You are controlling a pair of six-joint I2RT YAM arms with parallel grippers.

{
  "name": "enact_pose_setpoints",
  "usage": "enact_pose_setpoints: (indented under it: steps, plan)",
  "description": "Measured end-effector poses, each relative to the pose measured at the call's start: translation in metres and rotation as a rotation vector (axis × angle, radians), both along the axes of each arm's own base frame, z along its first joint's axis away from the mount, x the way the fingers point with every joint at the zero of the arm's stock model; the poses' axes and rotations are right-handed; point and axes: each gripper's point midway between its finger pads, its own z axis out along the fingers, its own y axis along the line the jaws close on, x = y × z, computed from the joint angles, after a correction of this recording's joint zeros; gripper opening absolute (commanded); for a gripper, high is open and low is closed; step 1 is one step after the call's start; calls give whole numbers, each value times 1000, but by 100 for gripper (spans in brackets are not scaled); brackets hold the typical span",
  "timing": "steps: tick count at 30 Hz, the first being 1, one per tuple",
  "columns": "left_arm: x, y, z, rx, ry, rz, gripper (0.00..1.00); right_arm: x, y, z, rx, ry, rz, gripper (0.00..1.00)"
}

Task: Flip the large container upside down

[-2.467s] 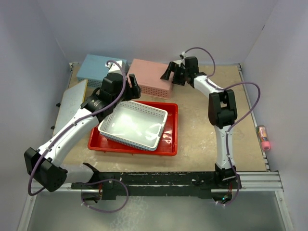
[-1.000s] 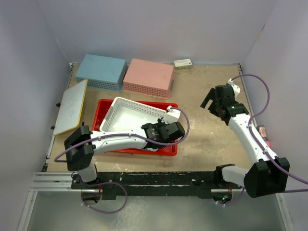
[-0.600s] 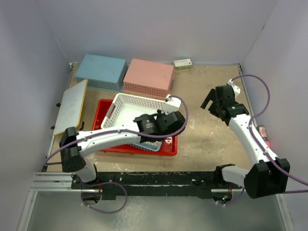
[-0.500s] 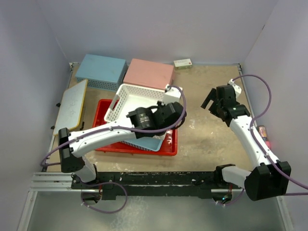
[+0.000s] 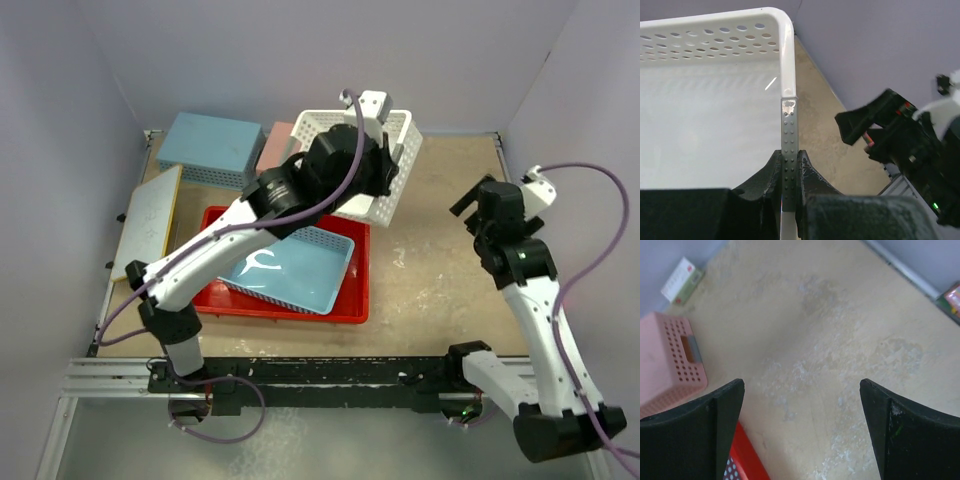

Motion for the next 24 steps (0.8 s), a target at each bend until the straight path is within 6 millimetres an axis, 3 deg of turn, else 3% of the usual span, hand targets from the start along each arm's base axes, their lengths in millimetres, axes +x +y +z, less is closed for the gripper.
enact_pose_setpoints:
  steps: [5,10,14,20,24]
  plan:
    - [54,-37,-9,-87,39,-85,0,-35,-34,49,-45,-185,-165,97]
    - [89,-80,-19,-272,111,-220,0,-68,-56,90,-78,-364,-252,100]
    - [89,-112,-33,-423,200,-342,0,-82,-64,111,-120,-447,-258,100]
    - [76,-164,-34,-745,338,-577,0,-86,-68,126,-203,-480,-235,100]
    - [80,-175,-43,-901,430,-650,0,-88,-70,127,-237,-487,-224,100]
